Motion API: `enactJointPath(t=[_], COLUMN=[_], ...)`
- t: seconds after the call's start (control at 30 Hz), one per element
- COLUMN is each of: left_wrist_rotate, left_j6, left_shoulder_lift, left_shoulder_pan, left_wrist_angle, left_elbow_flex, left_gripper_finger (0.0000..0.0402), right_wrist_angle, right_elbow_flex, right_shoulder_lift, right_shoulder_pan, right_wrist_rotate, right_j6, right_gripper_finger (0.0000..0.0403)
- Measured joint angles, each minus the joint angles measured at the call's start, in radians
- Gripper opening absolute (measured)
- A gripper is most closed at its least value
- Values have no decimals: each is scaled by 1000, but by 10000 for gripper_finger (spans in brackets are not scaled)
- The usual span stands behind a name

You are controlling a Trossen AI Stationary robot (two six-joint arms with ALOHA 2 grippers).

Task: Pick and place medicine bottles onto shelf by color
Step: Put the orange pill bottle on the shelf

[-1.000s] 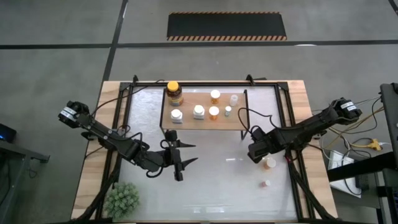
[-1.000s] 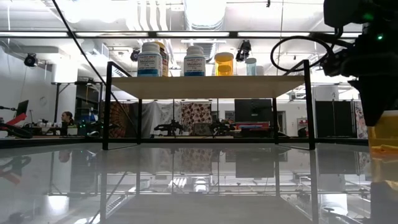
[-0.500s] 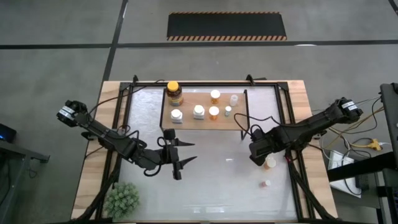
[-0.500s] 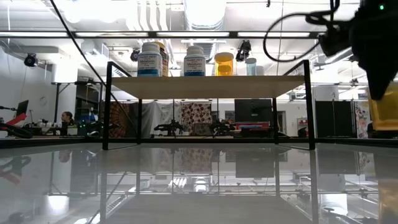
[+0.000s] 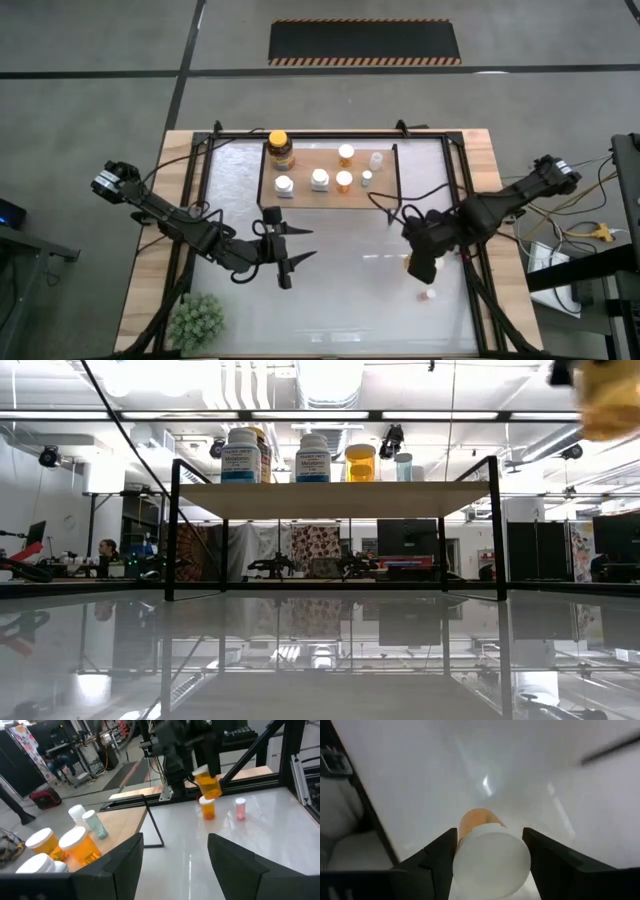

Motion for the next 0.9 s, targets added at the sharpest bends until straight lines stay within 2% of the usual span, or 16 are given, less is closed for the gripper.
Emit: enactJointPath(t=[0.1, 0.27, 0.57, 0.73, 0.9], left_wrist_rotate=[-2, -3, -3, -3, -3], left_j6=[36, 121, 141, 139, 140], left_shoulder_lift=[0, 0, -6, -7, -7], left_shoulder_pan=[1, 1, 1, 1, 1], left_wrist_angle=[31, 107, 110, 110, 109], left_elbow_flex=[0, 1, 12, 12, 12], left_gripper_finger=[206, 206, 205, 206, 206], right_wrist_angle=[-30, -72, -188, -214, -215], right_elbow_flex=[88, 229, 414, 455, 460], right_shoulder_lift=[28, 111, 277, 326, 349], right_shoulder_pan=[-17, -119, -397, -518, -582], right_wrist_rotate=[82, 152, 157, 151, 137], right_j6=[-88, -309, -733, -873, -932], right_gripper_finger=[204, 203, 202, 202, 202])
